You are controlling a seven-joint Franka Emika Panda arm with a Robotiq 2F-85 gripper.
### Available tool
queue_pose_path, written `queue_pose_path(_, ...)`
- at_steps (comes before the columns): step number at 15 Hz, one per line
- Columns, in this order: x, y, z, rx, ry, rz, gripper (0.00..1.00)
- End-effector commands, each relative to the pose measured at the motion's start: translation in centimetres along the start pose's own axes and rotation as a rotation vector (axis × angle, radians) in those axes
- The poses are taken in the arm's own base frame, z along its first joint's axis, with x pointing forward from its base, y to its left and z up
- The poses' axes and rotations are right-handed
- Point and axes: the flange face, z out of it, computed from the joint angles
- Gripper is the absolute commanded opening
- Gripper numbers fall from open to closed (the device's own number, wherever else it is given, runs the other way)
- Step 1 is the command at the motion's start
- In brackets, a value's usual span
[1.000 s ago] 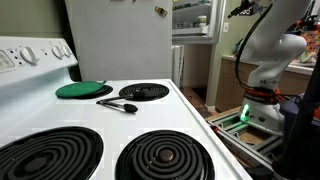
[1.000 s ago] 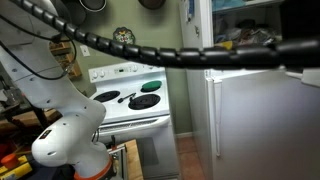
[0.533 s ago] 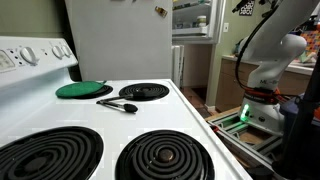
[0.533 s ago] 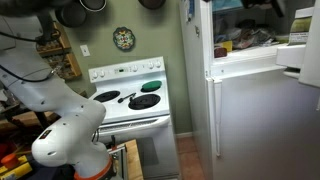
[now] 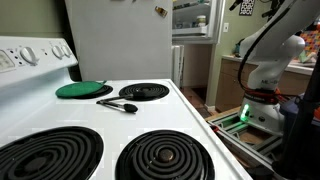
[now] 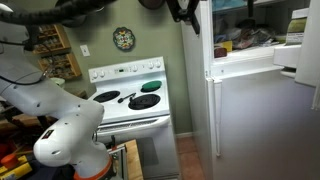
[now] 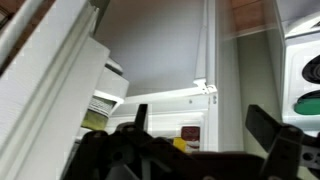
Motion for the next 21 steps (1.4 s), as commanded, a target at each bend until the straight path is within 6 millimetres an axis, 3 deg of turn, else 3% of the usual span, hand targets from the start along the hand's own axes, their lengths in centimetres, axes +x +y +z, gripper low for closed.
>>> queue_pose_path(1, 2.6, -2.5, 2.3, 0.114, 0.077, -0.075, 1.00)
queue_pose_path(5, 5.9, -4.2, 6.4, 0.253, 0.152, -0.112, 1.00)
queue_pose_path(6, 5.3, -2.9, 5.0, 0.194, 0.111, -0.103, 1.00)
queue_pose_path(8, 5.9, -3.0, 5.8, 0.211, 0.111, -0.111, 1.00)
queue_pose_path(21, 5.5, -2.8, 5.2, 0.200, 0.115, -0.105, 1.00)
